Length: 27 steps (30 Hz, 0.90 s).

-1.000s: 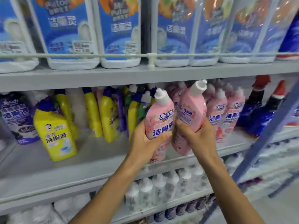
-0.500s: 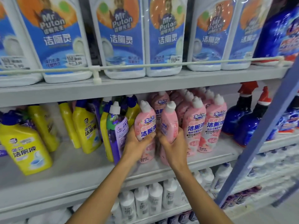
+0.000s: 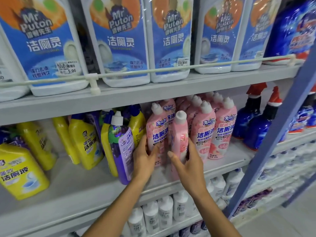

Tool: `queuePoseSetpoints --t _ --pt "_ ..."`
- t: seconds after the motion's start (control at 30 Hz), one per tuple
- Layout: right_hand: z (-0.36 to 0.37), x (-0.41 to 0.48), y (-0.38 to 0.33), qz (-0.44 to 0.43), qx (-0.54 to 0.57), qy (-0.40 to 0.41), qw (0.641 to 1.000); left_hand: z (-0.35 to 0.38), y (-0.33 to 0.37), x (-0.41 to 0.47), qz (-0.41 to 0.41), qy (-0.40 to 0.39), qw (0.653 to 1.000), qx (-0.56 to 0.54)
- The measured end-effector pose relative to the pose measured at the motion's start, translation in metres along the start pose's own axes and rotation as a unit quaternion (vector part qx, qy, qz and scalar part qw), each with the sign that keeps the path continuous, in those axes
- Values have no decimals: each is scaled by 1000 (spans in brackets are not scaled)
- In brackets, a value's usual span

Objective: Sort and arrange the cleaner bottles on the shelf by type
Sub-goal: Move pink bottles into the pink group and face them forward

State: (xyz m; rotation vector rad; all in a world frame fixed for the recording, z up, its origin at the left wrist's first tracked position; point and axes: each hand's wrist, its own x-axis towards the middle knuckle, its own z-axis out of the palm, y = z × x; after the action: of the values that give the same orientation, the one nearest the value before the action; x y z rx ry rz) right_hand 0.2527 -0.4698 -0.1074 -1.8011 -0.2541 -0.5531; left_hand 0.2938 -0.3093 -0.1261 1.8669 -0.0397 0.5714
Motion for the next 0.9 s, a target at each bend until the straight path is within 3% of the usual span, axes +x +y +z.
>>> queuePoseSetpoints --t 0.2,0.9 --pt "5 -3 3 -4 2 30 1000 23 -8 42 -22 -43 997 56" --pt "27 6 20 39 -56 98 993 46 -25 77 -51 -90 995 10"
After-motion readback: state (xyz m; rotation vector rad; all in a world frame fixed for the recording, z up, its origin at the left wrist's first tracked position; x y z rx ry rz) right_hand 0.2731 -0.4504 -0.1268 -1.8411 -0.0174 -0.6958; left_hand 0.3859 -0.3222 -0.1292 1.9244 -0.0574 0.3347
